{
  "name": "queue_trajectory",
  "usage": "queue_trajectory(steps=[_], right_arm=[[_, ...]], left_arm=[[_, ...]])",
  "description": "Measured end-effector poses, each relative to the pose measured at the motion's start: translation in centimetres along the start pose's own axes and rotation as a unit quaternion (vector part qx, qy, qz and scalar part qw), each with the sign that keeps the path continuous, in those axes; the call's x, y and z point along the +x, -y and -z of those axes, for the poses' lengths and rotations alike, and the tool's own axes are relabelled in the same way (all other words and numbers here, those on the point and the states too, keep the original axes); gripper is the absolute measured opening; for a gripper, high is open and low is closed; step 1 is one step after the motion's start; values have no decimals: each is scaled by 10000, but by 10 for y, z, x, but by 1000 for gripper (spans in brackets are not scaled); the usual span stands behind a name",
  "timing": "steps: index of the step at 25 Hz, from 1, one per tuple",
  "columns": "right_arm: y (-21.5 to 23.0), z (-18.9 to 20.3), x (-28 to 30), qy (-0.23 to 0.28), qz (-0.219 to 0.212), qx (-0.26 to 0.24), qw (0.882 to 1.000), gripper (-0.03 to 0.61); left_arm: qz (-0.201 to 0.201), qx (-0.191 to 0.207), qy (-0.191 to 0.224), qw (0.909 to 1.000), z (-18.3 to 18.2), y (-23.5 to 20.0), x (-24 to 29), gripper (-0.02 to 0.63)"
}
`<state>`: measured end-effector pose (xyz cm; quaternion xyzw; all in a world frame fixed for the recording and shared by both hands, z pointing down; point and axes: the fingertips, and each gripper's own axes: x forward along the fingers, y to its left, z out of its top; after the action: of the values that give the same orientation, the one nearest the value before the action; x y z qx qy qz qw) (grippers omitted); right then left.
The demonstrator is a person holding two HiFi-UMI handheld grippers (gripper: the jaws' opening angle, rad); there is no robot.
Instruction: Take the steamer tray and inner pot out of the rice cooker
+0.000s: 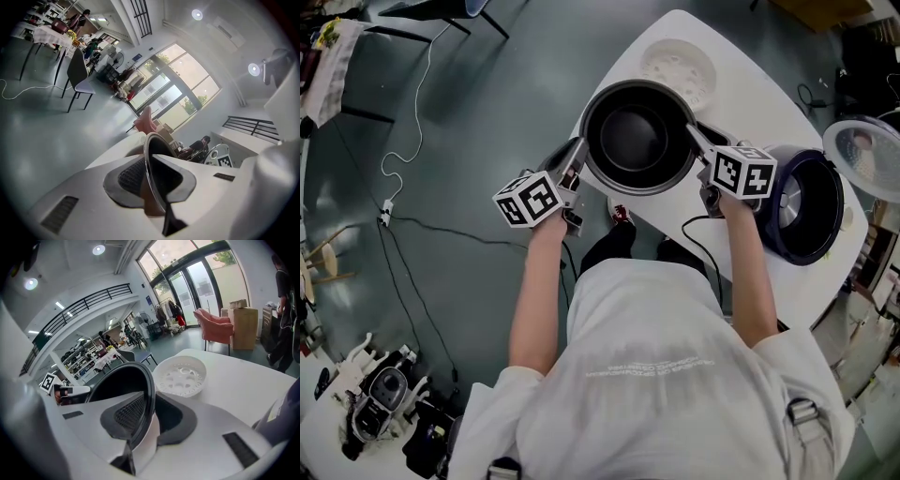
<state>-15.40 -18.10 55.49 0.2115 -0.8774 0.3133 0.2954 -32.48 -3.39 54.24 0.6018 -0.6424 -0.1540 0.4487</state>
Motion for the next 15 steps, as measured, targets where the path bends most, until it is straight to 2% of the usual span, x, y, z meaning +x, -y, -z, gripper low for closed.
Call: queue_trajectory(steps=[8,15], right_arm=[[33,-8,5,32,341,206,9992,112],[56,-26,9,281,526,398,9974,117]], left_arm=[[218,151,-337,9991,-7,10,43,54],[378,386,-489,9973,-19,16,73,55]])
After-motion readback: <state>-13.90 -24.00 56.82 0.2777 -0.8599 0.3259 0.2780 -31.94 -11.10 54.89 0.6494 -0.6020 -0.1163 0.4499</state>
